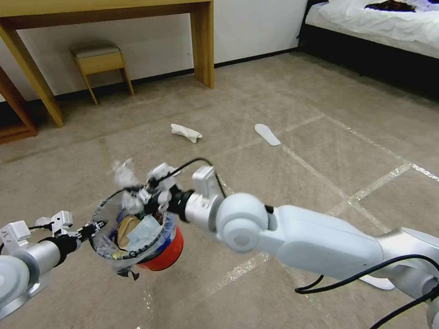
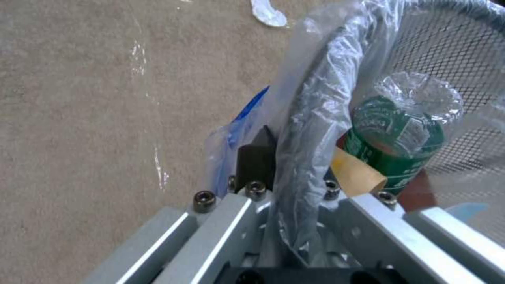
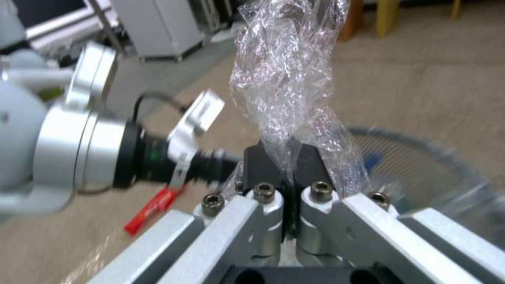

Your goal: Pick up the trash bin and place the garbage on the floor into it.

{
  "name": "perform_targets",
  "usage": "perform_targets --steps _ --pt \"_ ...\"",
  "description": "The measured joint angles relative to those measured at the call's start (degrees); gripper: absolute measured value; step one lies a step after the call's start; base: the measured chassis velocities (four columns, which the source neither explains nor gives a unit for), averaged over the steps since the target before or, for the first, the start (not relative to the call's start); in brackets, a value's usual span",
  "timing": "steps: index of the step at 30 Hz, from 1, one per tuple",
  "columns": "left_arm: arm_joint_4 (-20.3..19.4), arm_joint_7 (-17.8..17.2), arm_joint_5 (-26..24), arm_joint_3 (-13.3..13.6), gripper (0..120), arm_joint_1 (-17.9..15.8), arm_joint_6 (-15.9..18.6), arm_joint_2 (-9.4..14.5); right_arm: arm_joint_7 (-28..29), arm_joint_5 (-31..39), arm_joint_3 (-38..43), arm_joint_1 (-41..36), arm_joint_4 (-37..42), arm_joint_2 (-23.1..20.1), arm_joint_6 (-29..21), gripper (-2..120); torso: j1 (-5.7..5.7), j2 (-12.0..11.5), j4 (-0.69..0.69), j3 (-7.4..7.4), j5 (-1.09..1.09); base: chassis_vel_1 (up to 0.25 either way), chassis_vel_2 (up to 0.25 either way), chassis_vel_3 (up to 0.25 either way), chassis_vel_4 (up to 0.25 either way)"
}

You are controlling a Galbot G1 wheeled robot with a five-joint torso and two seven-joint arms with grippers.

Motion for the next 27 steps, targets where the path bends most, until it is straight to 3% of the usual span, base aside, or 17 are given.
perform_targets --steps 27 --pt "-5.5 0.2 -0.2 -1.9 1 2.6 0.0 -1.3 0.7 -3.7 -8.0 2.3 -9.1 6.3 -1.2 0 0.0 0.0 0.01 0.0 0.01 0.0 0.0 0.0 0.0"
